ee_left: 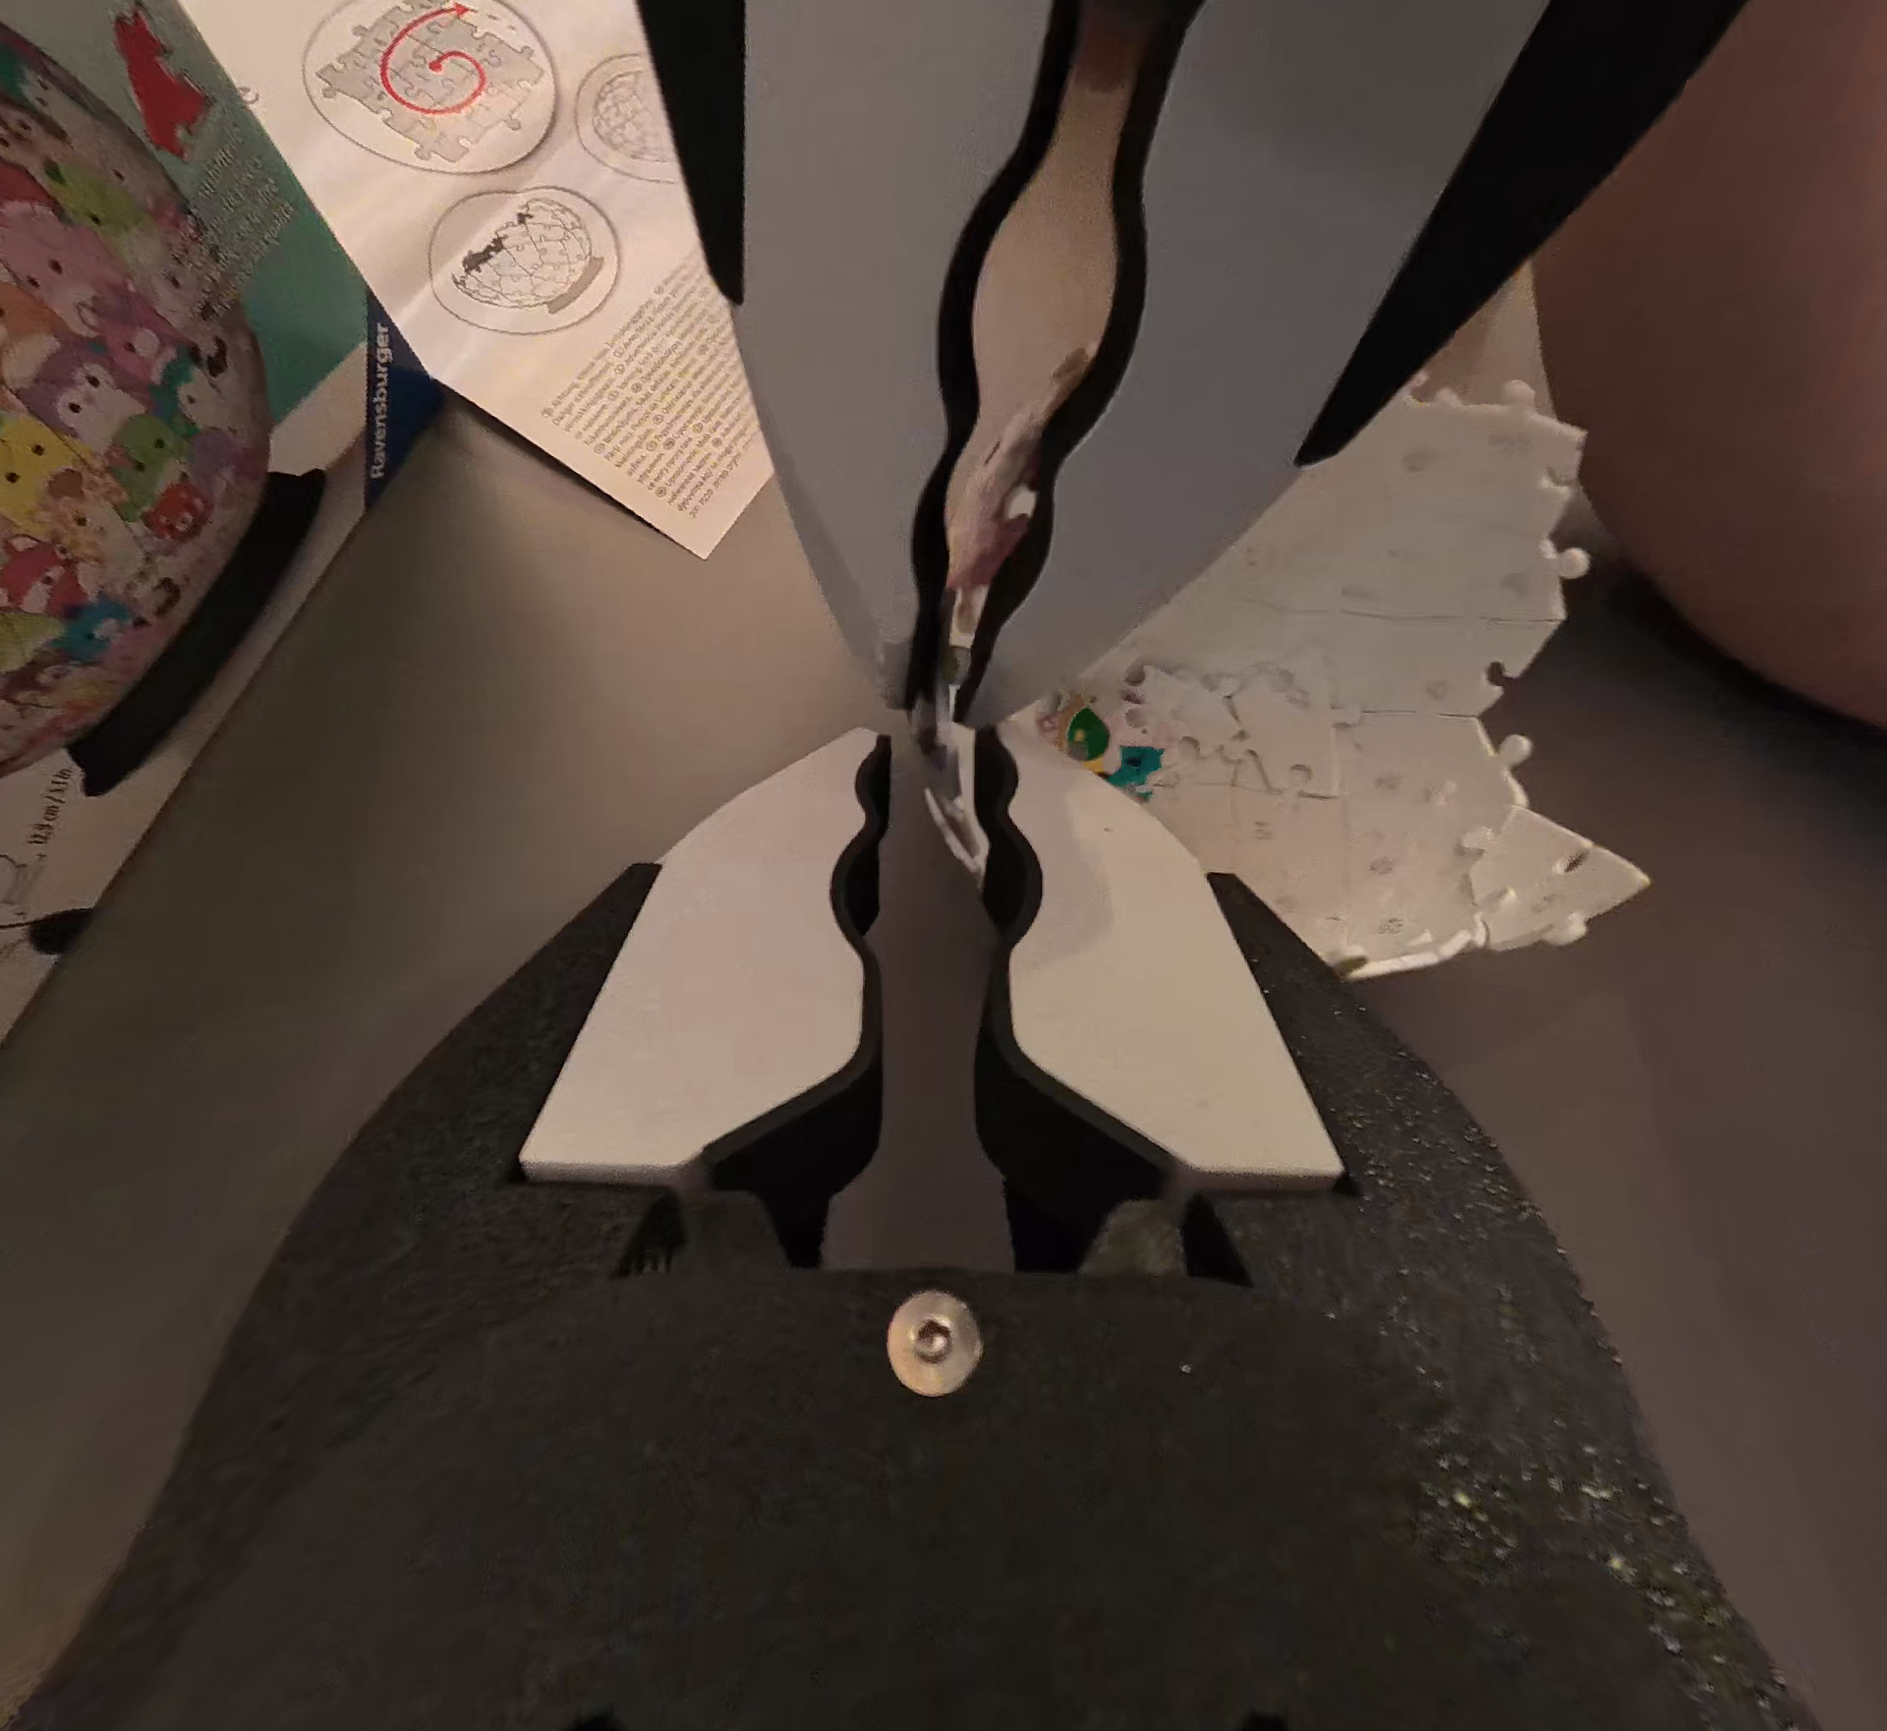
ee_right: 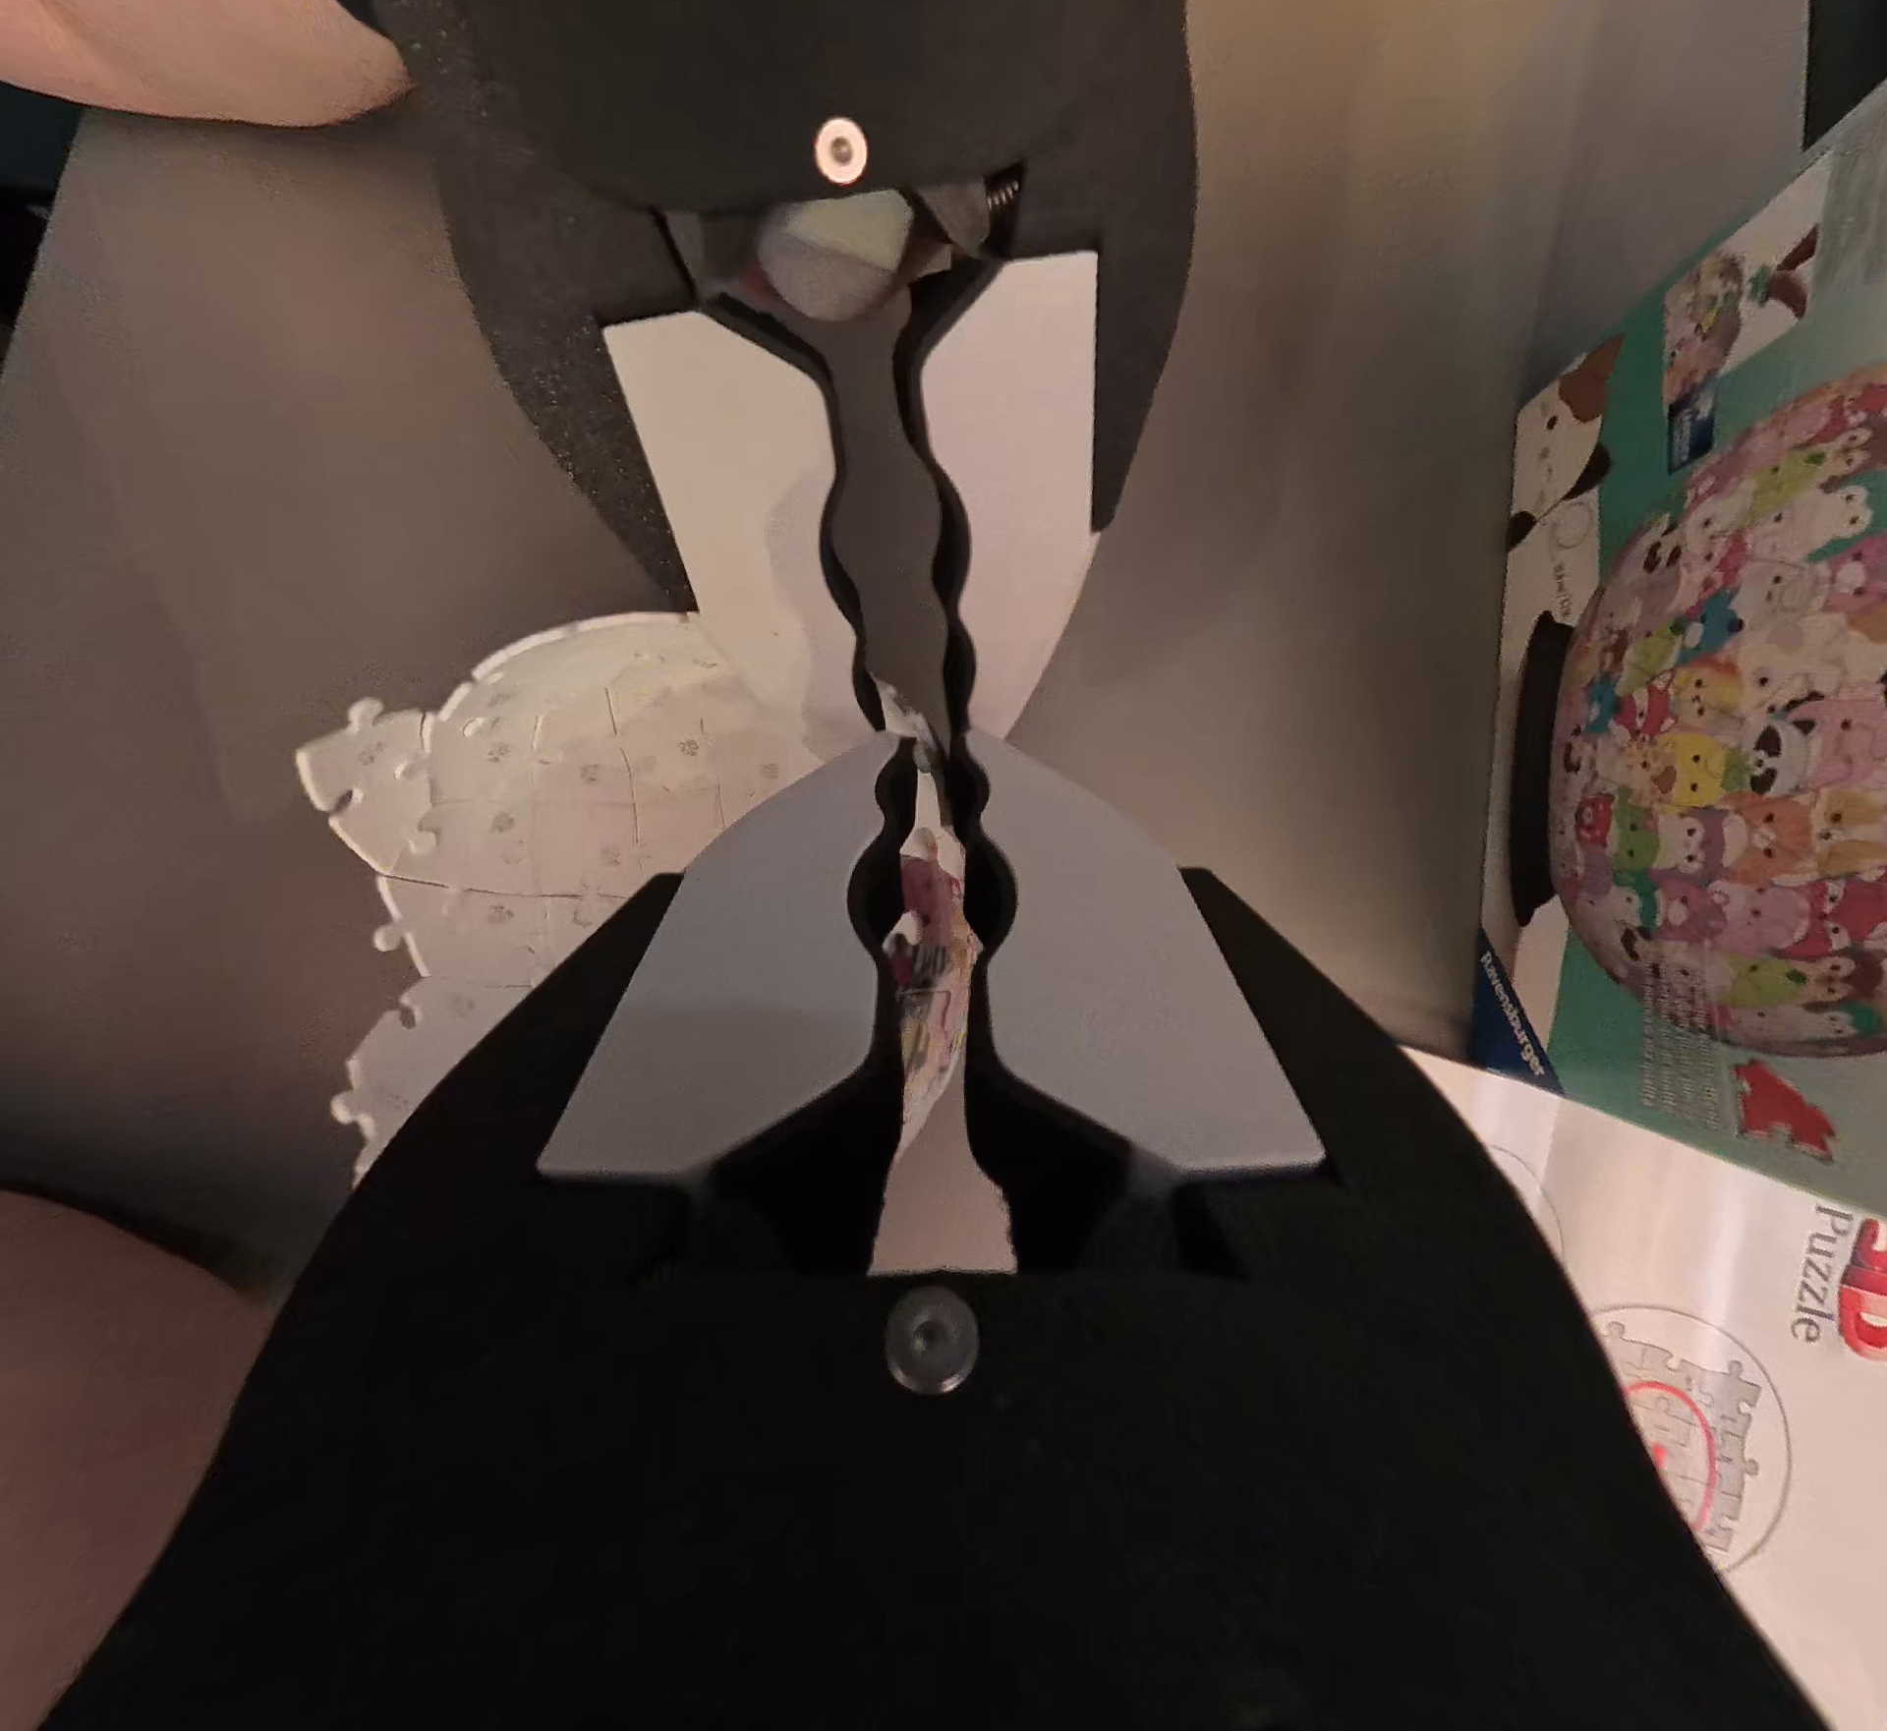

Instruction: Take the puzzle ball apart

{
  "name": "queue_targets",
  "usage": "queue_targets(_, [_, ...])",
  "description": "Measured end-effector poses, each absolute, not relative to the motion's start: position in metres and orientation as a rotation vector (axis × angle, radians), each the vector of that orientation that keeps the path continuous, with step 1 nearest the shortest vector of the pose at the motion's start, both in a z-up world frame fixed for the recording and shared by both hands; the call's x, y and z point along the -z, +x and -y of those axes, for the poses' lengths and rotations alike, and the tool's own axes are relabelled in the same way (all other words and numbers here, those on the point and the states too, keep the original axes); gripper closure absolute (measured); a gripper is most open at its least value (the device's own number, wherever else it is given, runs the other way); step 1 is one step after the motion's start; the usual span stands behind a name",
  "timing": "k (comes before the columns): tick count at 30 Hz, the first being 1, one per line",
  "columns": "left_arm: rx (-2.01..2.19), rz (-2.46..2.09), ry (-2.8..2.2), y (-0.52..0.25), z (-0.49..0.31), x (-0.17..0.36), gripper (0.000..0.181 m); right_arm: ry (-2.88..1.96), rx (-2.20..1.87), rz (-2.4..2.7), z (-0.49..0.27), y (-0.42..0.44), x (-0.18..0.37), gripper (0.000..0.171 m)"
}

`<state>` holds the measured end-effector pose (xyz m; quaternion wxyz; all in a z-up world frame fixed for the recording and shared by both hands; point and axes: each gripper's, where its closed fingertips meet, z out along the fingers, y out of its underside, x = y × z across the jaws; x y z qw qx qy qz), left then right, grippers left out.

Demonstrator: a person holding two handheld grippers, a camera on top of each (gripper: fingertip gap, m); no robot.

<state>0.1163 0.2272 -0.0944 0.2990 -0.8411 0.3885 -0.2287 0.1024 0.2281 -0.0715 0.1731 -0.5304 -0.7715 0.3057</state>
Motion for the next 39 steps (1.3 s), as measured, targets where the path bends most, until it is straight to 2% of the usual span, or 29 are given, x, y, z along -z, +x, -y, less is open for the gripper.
queue_targets(2, [0.588, -1.068, -2.218, 0.116, -0.226, 0.095, 0.171, -1.492, -0.86, 2.198, -0.227, 0.102, 0.071, 0.164])
queue_targets(11, [0.562, -1.087, -2.211, 0.114, -0.227, 0.095, 0.175, -1.445, -0.864, 2.206, -0.226, 0.104, 0.071, 0.164])
queue_targets(32, [0.498, -1.104, -2.198, 0.104, -0.224, 0.085, 0.171, -1.454, -0.84, 2.185, -0.229, 0.103, 0.07, 0.164])
queue_targets(39, [0.507, -1.069, -2.196, 0.107, -0.228, 0.084, 0.176, -1.404, -0.793, 2.196, -0.23, 0.103, 0.069, 0.164])
